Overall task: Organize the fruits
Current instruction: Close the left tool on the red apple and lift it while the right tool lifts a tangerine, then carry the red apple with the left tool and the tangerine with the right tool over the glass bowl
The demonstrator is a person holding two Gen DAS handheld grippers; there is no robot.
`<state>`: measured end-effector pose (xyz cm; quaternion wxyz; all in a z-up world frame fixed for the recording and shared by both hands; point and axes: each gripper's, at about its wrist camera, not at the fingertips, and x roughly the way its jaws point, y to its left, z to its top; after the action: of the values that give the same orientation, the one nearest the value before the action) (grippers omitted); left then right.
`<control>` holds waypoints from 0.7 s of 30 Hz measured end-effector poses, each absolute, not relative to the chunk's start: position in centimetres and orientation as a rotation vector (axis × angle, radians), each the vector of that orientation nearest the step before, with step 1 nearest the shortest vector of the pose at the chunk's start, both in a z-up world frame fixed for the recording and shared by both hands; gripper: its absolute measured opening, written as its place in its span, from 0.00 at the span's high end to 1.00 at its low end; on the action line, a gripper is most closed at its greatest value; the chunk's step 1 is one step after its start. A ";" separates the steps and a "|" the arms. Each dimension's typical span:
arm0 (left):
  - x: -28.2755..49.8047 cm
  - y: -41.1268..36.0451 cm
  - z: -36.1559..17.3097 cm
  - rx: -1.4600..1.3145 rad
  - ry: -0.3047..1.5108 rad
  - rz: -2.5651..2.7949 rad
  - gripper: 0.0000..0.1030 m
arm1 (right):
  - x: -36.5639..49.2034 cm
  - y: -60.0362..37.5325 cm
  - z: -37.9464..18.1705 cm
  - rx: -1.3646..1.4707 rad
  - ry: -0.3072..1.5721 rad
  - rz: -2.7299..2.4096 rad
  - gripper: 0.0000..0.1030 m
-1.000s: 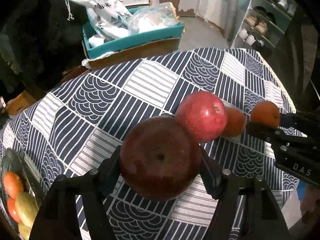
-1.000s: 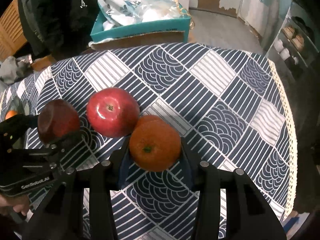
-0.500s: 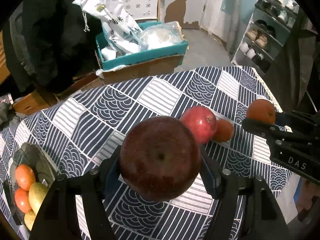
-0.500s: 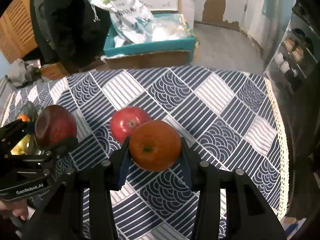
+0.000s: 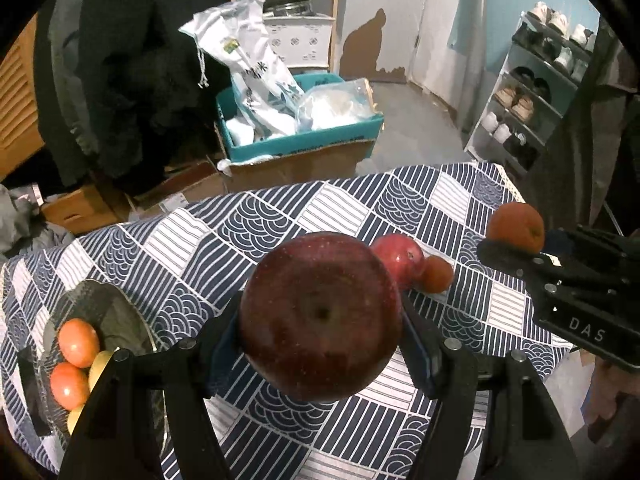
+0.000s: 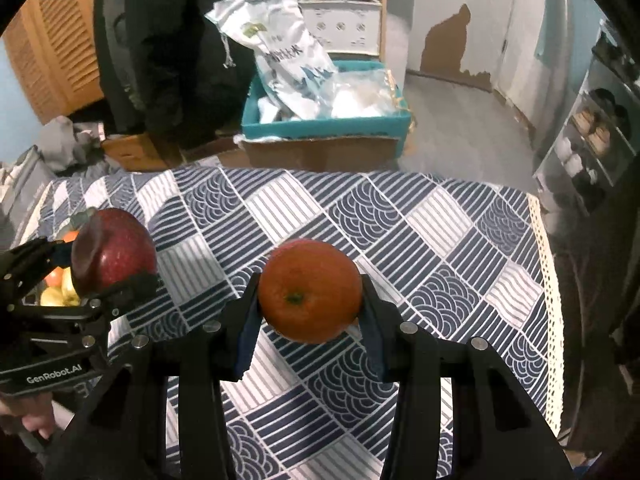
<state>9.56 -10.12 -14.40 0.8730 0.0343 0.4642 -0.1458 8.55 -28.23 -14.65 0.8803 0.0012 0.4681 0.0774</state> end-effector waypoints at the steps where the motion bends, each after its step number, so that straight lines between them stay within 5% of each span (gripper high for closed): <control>1: 9.4 -10.0 -14.2 0.070 0.965 -0.304 0.30 | 8.4 -28.1 -14.4 0.001 0.970 0.164 0.57; 21: 6.8 -7.5 -9.6 0.064 0.869 -0.285 0.30 | 6.7 -25.2 -9.8 -0.031 0.888 0.225 0.57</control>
<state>6.78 -7.49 -9.57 0.8968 0.0307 0.4193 -0.1375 6.67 -25.24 -9.75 0.8967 -0.0151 0.4287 0.1087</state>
